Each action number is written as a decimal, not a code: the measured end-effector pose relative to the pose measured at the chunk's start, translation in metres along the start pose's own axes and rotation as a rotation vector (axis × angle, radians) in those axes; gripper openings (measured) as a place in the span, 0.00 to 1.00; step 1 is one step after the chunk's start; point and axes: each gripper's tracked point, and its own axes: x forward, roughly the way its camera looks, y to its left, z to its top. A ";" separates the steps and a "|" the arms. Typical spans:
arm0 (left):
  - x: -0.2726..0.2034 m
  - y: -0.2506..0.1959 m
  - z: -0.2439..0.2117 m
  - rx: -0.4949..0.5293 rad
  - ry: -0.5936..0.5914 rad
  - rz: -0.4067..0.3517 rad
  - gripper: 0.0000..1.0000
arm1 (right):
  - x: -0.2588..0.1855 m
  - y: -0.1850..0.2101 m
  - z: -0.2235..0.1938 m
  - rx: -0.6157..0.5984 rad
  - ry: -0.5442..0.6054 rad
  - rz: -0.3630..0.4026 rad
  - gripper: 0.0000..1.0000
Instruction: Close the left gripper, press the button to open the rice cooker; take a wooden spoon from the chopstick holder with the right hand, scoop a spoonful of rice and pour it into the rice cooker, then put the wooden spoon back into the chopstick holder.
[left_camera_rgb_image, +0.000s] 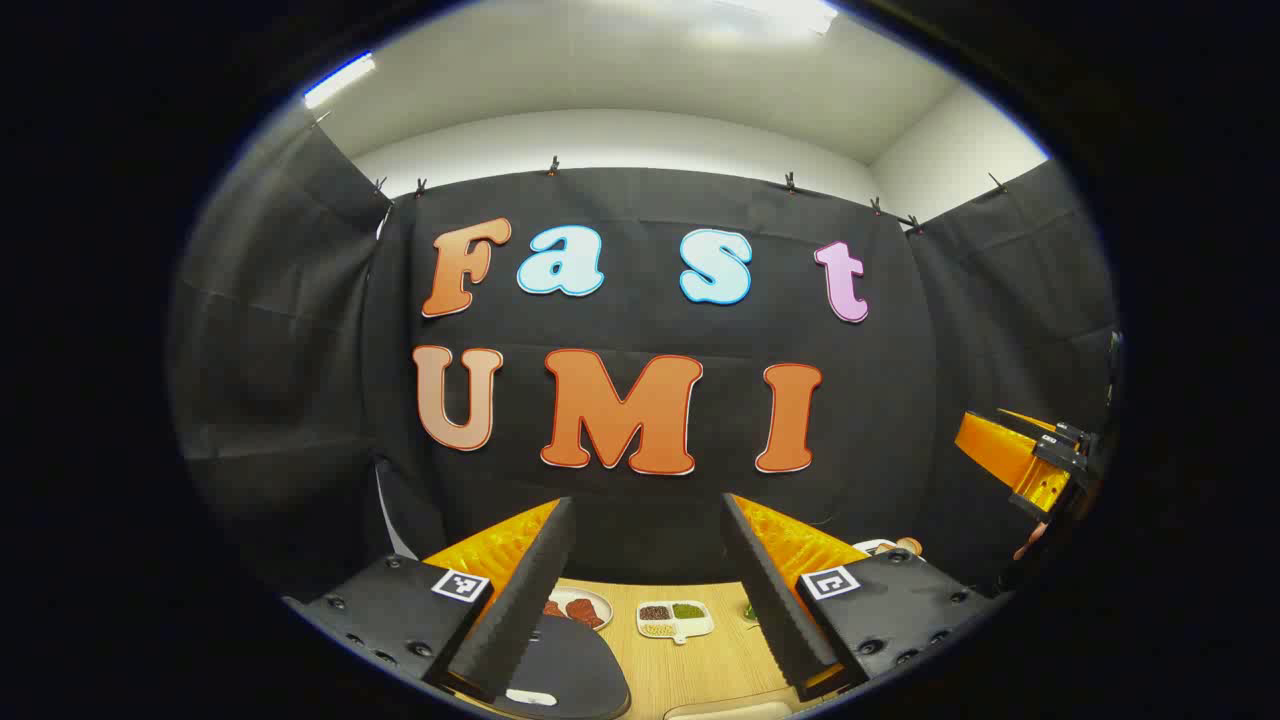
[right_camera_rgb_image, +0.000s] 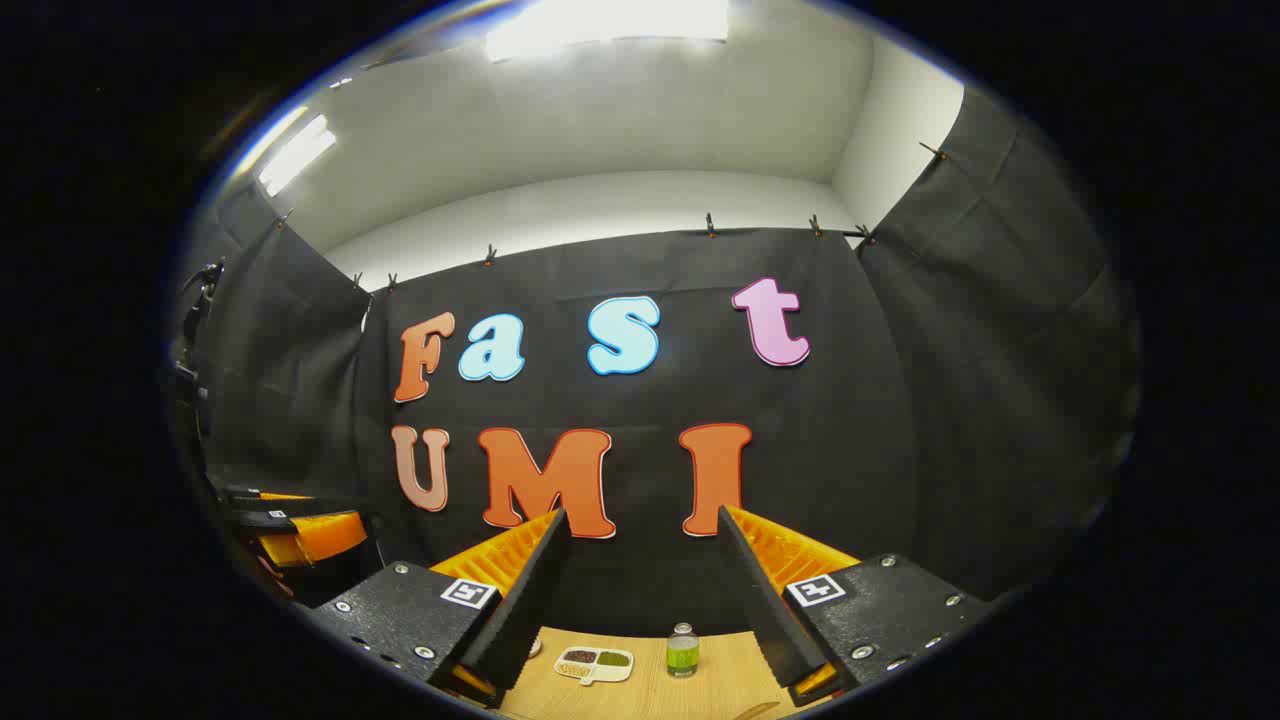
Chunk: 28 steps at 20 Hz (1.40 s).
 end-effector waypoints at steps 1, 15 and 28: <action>0.000 0.000 0.000 0.000 0.000 0.000 1.00 | -0.001 0.000 0.000 -0.005 0.000 0.008 0.90; -0.001 0.003 0.002 -0.001 -0.005 0.000 1.00 | -0.003 0.012 0.002 -0.077 -0.018 0.045 0.90; 0.008 0.023 -0.042 0.027 0.145 0.020 0.94 | -0.005 0.008 -0.006 -0.109 -0.019 0.042 0.89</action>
